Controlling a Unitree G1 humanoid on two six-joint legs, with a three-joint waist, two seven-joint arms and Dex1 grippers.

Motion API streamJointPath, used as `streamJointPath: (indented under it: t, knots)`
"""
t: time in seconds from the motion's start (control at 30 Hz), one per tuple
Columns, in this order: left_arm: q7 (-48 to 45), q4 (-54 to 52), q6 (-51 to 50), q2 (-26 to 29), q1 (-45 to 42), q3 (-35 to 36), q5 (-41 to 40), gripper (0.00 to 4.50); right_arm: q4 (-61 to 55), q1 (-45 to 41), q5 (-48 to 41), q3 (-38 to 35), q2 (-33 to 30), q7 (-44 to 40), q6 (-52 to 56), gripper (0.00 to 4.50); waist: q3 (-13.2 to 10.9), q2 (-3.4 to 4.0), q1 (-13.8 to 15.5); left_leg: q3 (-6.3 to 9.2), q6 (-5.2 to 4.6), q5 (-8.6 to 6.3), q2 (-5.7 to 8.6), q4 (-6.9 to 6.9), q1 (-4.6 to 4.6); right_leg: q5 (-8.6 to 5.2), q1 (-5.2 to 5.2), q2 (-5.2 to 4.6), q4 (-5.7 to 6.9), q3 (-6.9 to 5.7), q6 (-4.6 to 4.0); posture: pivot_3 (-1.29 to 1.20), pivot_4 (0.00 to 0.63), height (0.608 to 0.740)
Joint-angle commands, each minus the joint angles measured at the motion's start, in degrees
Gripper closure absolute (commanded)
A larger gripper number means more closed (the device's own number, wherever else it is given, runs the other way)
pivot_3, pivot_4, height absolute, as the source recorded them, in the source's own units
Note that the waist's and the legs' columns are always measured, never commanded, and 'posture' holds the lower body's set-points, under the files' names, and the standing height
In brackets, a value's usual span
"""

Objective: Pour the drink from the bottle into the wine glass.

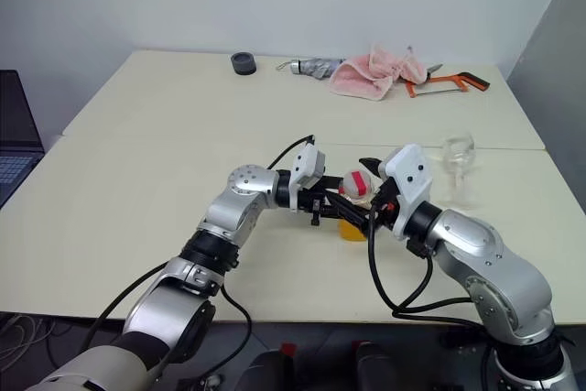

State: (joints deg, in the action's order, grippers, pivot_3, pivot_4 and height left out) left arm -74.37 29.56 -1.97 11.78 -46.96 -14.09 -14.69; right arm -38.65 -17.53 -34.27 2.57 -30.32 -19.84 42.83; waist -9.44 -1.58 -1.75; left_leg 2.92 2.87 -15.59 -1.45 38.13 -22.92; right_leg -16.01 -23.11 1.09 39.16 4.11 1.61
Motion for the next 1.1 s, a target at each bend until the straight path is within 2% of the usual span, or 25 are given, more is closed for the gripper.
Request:
streamJointPath:
  t: [0.03,0.3,0.5,0.63,0.77,0.87,1.0,1.03,1.1]
  knots:
    - [-0.1,-2.4,0.0,0.4,-0.3,1.4,-0.7,2.57,-0.4,-0.5,1.1,-0.8,0.8,-0.4,-1.9,0.00,0.0,0.00,0.0,0.00,0.00,0.00,0.00,0.00,0.00,0.00,0.00,0.00,0.00,0.00,0.00,0.00,0.150,0.740]
    - [-0.3,-2.6,-0.7,1.0,-0.3,1.7,-0.8,2.58,0.3,0.6,2.3,-0.6,1.2,-2.5,-2.9,2.63,0.0,0.00,0.0,0.00,0.00,0.00,0.00,0.00,0.00,0.00,0.00,0.00,0.01,0.00,0.00,0.00,0.150,0.740]
    - [-0.3,-3.7,-2.6,1.4,-0.6,2.6,-1.8,2.58,1.9,-0.3,2.6,1.3,-0.4,-8.4,-4.9,2.62,0.0,0.01,-0.1,0.00,0.00,0.00,0.00,0.00,0.00,0.00,0.00,0.01,0.01,0.00,0.00,0.00,0.150,0.740]
    - [-2.8,-3.6,-2.0,2.3,-1.4,2.0,-1.5,2.58,9.3,-7.1,-1.4,2.5,-9.7,-29.3,-6.4,2.62,-0.1,0.20,-0.1,-0.04,-0.01,0.00,0.02,0.03,0.01,0.00,0.00,0.00,0.00,0.01,0.00,0.00,0.150,0.740]
    - [-3.5,-3.0,-1.4,2.4,-2.3,2.1,-1.2,2.58,15.7,-14.2,-1.4,4.0,-12.9,-36.9,-6.2,2.62,-0.1,0.20,-0.1,0.02,-0.03,0.00,0.00,-0.02,0.02,-0.01,0.01,0.02,-0.03,-0.06,-0.02,0.00,0.150,0.740]
    - [-2.1,-3.0,-1.4,2.1,-2.3,2.7,-1.1,2.58,13.8,-12.9,-4.9,2.4,-13.0,-37.0,-2.7,2.62,-0.1,0.20,0.0,0.03,-0.03,0.00,-0.02,-0.04,-0.01,-0.02,-0.02,0.01,-0.03,-0.05,-0.05,0.00,0.150,0.740]
    - [0.6,-3.0,-2.3,1.7,-2.1,3.7,-1.0,2.58,10.2,-8.2,-3.9,-2.8,-9.5,-28.3,-3.1,2.62,-0.1,0.21,0.1,0.00,-0.04,-0.01,0.02,-0.03,-0.07,-0.02,-0.04,-0.08,-0.05,-0.03,-0.06,0.00,0.150,0.740]
    - [1.3,-2.7,-2.7,1.5,-2.1,3.9,-1.0,2.58,7.0,-5.9,-3.9,-4.7,-8.8,-25.4,-3.0,1.89,-0.1,0.21,0.2,0.00,-0.04,-0.01,0.03,-0.03,-0.08,-0.02,-0.05,-0.11,-0.04,-0.03,-0.05,0.00,0.150,0.740]
    - [2.6,-2.2,-2.8,1.4,-2.4,4.2,-0.8,2.58,0.2,-2.0,-4.3,-7.4,-6.1,-17.7,-1.4,1.26,-0.1,0.21,0.2,0.05,-0.04,-0.01,0.01,-0.01,-0.10,-0.03,-0.05,-0.13,-0.04,-0.05,-0.05,0.00,0.150,0.740]
